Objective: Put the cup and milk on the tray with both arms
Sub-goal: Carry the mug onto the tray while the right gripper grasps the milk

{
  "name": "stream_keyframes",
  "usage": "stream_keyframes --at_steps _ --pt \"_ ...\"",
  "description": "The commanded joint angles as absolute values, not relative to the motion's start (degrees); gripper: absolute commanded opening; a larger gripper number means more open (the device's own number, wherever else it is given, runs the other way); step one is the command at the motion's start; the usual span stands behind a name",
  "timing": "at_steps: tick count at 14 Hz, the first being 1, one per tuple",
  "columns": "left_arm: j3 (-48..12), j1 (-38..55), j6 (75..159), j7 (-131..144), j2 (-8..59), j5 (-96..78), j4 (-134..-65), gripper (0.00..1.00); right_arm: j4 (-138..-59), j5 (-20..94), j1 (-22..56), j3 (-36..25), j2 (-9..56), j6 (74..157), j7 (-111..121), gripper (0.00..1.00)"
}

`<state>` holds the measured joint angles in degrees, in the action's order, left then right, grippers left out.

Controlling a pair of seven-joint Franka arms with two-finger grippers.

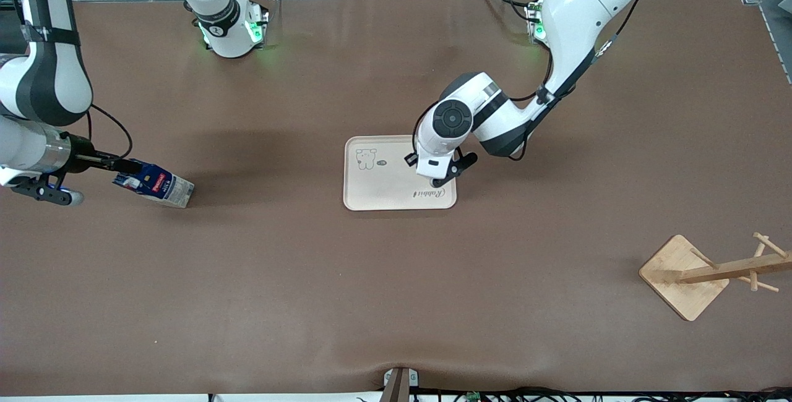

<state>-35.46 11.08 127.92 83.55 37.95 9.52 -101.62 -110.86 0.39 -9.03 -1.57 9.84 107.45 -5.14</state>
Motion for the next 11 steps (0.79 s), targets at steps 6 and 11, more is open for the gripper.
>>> stream_keyframes --at_steps 6,11 --pt "-35.6 11.5 116.5 85.5 36.5 10.7 -92.0 1.00 -117.4 1.2 -9.4 -0.8 10.7 118.5 -6.2 1.00" --pt "-35.2 9.9 106.9 82.2 30.9 13.3 -85.7 1.00 -118.5 3.3 -9.3 -0.8 12.1 120.2 -6.1 0.61"
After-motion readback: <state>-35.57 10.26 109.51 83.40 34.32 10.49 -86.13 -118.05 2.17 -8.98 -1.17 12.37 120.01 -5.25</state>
